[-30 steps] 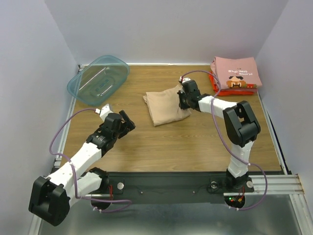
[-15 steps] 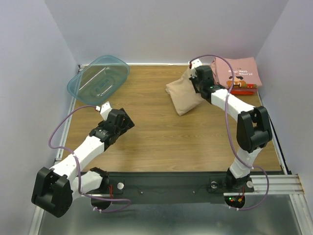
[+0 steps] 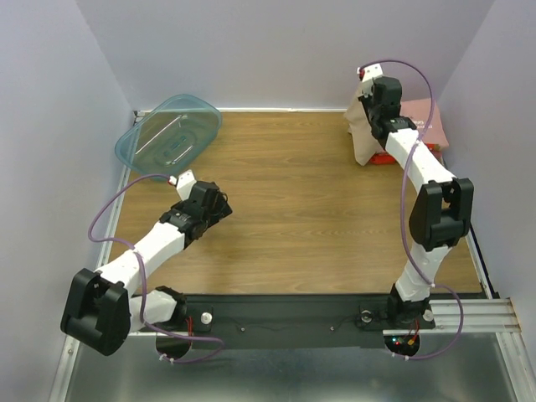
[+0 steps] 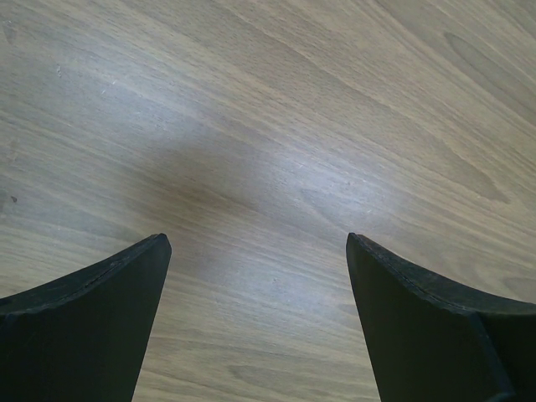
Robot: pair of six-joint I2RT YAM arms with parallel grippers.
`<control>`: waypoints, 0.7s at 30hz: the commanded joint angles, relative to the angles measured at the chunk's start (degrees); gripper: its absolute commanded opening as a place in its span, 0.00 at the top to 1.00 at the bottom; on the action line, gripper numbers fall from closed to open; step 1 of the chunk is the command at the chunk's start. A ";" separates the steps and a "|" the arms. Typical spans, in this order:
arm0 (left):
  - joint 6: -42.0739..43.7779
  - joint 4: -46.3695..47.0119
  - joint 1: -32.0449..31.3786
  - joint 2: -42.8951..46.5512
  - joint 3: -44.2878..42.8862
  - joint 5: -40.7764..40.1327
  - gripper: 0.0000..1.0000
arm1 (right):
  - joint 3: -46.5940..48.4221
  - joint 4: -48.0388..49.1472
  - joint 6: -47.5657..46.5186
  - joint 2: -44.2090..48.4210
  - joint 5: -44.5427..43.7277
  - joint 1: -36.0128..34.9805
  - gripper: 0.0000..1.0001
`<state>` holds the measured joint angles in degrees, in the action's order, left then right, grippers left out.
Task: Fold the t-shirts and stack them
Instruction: Neatly place the folded tshirt to the corner
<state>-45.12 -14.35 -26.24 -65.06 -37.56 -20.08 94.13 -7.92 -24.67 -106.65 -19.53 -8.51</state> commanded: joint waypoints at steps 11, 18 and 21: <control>2.32 2.22 0.05 -1.48 -3.83 -1.72 0.01 | 15.64 -3.06 5.76 -3.38 1.07 6.58 1.00; 3.37 3.54 0.05 -1.04 -4.54 -1.81 0.01 | 17.41 -3.50 9.98 -5.23 4.14 10.44 1.00; 5.30 6.78 0.05 1.15 -3.93 -0.06 0.01 | 16.79 -3.77 12.43 -5.06 8.44 12.19 1.00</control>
<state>-42.57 -11.81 -26.24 -66.57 -39.31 -20.08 108.73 -14.52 -16.23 -111.50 -15.22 1.13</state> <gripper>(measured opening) 0.986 0.159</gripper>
